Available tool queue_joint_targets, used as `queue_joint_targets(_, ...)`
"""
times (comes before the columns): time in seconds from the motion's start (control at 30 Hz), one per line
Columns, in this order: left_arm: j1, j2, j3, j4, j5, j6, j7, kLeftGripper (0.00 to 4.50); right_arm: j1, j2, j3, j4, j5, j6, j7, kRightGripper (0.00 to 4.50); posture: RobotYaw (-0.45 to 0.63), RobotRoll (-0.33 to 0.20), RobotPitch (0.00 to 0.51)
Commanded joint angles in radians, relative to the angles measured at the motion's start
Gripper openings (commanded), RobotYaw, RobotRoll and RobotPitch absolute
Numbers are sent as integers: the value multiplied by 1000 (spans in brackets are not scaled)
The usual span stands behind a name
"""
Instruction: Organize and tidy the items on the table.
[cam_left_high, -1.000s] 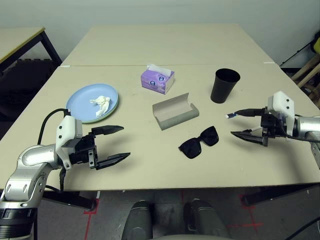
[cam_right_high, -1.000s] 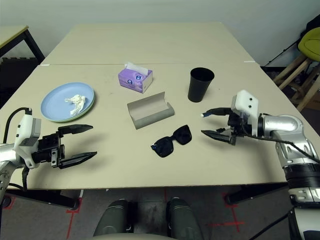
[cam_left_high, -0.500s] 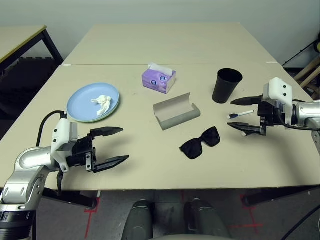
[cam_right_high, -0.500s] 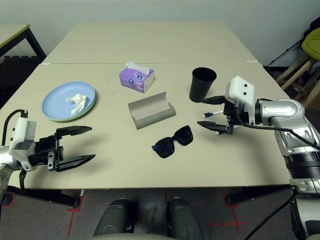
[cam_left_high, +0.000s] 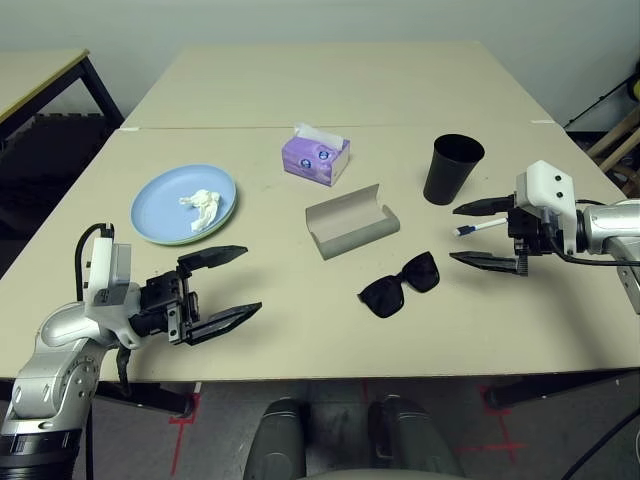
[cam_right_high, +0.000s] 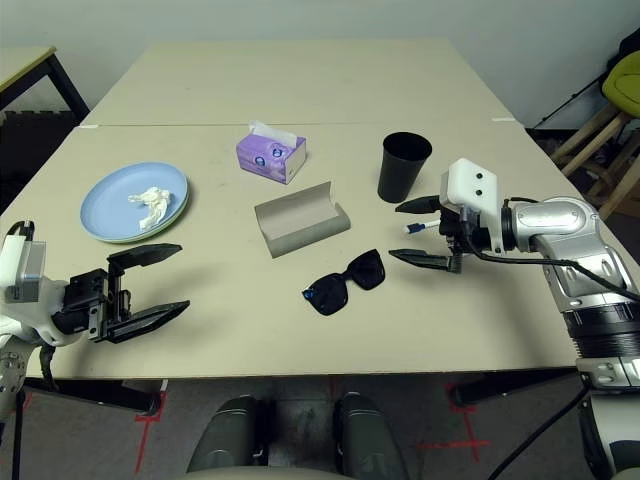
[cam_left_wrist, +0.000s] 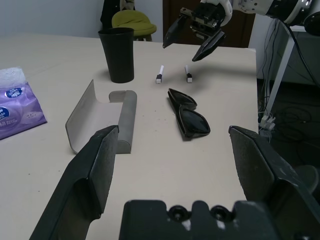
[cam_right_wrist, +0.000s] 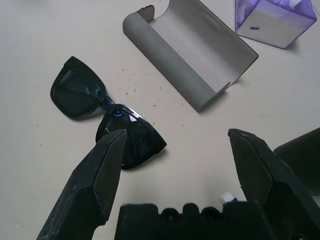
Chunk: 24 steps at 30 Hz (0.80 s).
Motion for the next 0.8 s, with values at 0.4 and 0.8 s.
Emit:
queue_joint_targets(0.4, 17, -1, 12, 18, 2, -28, -46, 4478, -70, -13, 56, -63, -45, 67, -12, 4500, 76, 0, 76)
queue_joint_targets(0.8, -2, -13, 2, 41, 10, -44, -45, 4478, -315, 41, 281, 14, -183, 150, 113, 4500, 93, 0, 77)
